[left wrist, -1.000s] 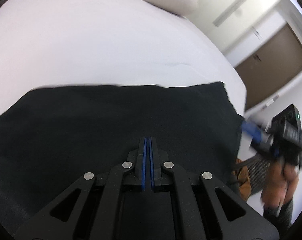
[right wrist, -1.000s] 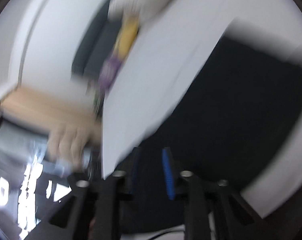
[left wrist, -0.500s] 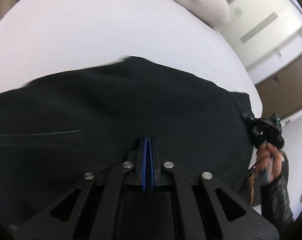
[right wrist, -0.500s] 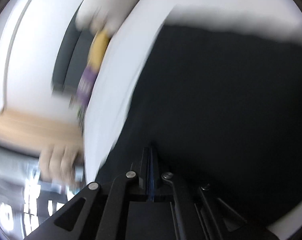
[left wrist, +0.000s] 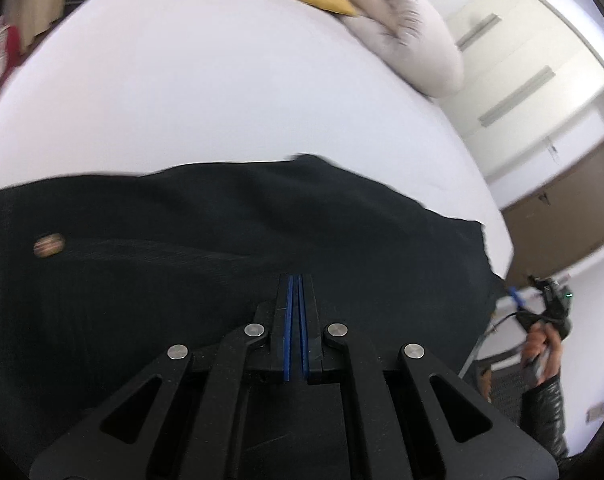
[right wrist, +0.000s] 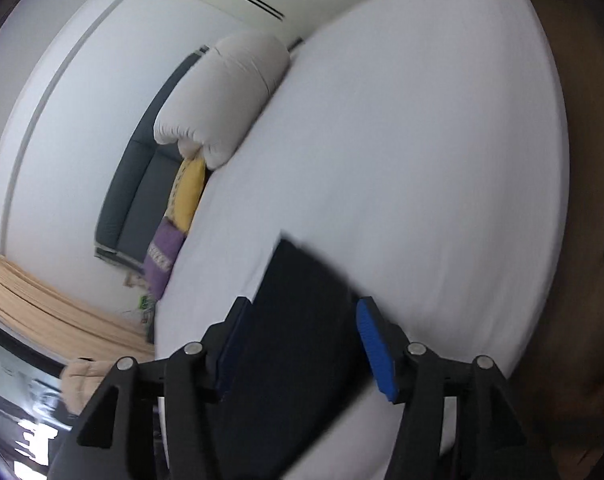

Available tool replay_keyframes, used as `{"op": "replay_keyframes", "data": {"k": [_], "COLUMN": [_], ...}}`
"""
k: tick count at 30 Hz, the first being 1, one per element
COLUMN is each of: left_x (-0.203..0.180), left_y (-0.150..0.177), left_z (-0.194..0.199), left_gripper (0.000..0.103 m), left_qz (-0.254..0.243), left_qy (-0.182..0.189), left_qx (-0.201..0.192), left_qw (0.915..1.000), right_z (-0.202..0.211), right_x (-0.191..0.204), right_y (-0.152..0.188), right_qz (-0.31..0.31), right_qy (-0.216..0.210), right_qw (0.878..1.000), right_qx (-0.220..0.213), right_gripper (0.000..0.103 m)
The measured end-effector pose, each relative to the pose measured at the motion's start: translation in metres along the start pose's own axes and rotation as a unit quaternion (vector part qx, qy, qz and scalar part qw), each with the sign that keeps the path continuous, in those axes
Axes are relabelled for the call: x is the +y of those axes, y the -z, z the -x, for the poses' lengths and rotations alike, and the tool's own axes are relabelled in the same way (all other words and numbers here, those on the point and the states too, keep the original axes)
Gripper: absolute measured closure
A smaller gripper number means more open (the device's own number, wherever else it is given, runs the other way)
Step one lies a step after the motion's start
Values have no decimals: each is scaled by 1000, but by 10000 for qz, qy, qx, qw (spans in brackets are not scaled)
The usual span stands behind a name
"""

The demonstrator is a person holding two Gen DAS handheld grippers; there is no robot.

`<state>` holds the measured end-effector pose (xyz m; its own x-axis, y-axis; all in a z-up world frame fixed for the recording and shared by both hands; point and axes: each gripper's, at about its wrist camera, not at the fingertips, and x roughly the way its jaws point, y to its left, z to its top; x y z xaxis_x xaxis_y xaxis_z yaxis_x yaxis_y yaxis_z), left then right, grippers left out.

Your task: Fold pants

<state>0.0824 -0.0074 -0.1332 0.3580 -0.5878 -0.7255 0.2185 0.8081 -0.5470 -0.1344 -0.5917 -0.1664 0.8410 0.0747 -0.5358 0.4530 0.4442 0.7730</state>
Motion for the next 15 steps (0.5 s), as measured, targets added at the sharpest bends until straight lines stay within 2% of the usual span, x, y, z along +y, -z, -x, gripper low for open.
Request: {"op": "replay_keyframes", "data": {"k": [4, 6, 9, 12, 15], "left_x": [-37, -49, -46, -41, -31], "left_y": [-5, -5, 1, 9, 13], "left_z": [-24, -36, -45, -52, -47], "left_gripper": [101, 101, 101, 101, 101], "left_qz": [-344, -484, -467, -436, -359], "left_qy": [293, 344, 399, 376, 434], "left_qx": [224, 377, 628, 813, 824], "left_qw": [9987, 9975, 9961, 9950, 9950], "right_z": [-3, -6, -9, -26, -40], "right_x": [-39, -40, -44, -39, -26], "right_y": [20, 27, 27, 14, 7], "right_qz": [-724, -896, -985, -1112, -1176], "right_qy": [-5, -106, -79, -388, -710], "right_qw": [9971, 9955, 9946, 9927, 9902], "right_qx": [215, 277, 319, 271, 268], "right_gripper": [44, 44, 44, 44, 44]}}
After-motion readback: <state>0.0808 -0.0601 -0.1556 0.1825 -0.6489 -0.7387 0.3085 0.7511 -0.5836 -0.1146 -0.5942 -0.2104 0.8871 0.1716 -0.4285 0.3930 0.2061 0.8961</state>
